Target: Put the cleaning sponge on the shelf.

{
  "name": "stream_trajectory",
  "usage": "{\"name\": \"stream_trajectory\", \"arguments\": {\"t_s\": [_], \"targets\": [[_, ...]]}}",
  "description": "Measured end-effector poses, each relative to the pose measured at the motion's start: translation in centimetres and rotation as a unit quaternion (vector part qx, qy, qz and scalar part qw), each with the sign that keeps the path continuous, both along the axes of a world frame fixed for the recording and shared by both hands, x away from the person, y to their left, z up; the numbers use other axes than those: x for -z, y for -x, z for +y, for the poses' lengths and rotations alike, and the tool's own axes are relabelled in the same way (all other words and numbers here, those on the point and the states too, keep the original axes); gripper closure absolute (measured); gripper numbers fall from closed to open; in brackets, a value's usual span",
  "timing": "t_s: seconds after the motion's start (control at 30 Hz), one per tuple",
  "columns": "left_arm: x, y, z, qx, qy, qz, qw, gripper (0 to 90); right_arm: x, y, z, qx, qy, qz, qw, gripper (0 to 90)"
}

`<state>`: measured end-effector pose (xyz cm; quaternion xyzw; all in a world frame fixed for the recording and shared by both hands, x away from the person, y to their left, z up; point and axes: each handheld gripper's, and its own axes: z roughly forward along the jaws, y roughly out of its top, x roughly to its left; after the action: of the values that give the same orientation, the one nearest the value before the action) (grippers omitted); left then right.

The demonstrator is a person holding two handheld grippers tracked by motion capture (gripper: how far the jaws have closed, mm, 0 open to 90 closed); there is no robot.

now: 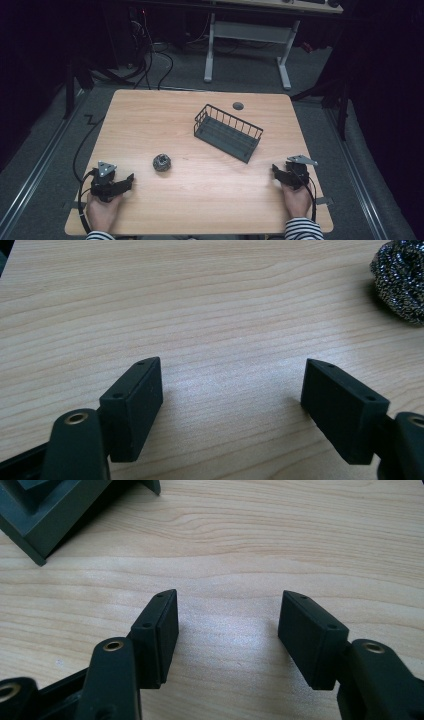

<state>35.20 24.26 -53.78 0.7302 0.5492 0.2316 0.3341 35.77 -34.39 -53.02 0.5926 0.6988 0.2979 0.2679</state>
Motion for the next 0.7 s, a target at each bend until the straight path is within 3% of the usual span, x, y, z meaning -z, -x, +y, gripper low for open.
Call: {"name": "stream_trajectory", "arguments": {"t_s": [0.7], "targets": [[-0.01, 0.01, -0.09, 0.002, -0.006, 0.001, 1.0, 24.3, -0.02, 0.2, 0.13, -0.002, -0.002, 0.001, 1.0, 42.1]]}}
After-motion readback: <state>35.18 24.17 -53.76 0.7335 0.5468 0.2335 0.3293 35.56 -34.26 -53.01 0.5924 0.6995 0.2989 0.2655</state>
